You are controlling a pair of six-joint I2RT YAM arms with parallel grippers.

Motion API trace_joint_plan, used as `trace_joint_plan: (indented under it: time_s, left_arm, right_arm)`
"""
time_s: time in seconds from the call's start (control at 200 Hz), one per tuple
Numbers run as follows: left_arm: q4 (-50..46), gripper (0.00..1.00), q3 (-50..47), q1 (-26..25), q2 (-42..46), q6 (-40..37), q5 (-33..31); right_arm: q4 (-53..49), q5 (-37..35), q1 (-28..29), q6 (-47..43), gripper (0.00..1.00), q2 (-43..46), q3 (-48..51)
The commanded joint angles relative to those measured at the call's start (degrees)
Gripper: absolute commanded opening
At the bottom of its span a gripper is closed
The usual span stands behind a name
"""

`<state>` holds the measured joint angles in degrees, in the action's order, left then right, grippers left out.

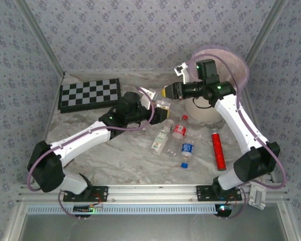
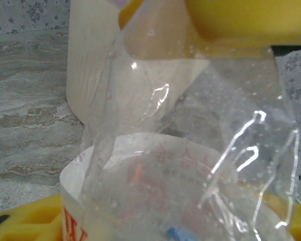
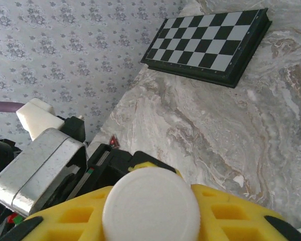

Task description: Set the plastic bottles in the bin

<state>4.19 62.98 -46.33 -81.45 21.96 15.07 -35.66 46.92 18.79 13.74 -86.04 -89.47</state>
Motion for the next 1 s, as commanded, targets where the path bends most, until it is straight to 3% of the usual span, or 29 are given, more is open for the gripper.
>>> trace_joint_plan:
  time_s: [0.0, 0.105, 0.245, 0.45, 0.56, 0.994]
  left_arm:
    - [2.89, 0.74, 3.01, -0.67, 0.52, -0.21, 0.84]
    - [1.52, 0.99, 3.13, -0.66, 1.43, 0.01, 0.40]
    - [-0.43, 0.99, 0.99, -0.66, 4.72, -0.04, -0.78]
    - [-2.67, 0.99, -3.50, -0.65, 9.39, 0.00, -4.21]
    - [-3.53, 0.99, -4.76, -0.69, 10.53, 0.47, -4.54]
    - [-11.05, 0.99, -4.84, -1.65, 5.72, 0.41, -10.13]
  right_arm:
    - [-2.78, -3.00, -2.17, -1.25, 0.31, 0.58, -3.52]
    - [-4.52, -7.15, -6.25, -1.63, 0.27, 1.96, -7.70]
    - [-4.76, -15.86, -14.55, -1.44, 0.18, 3.95, -16.29]
    - [2.93, -35.22, -22.88, -1.40, 0.04, 6.48, -23.53]
    - [2.98, -36.99, -26.11, -1.82, 0.03, 3.55, -30.16]
    - [-1.89, -47.65, -26.58, -7.87, 0.00, -15.55, -47.63]
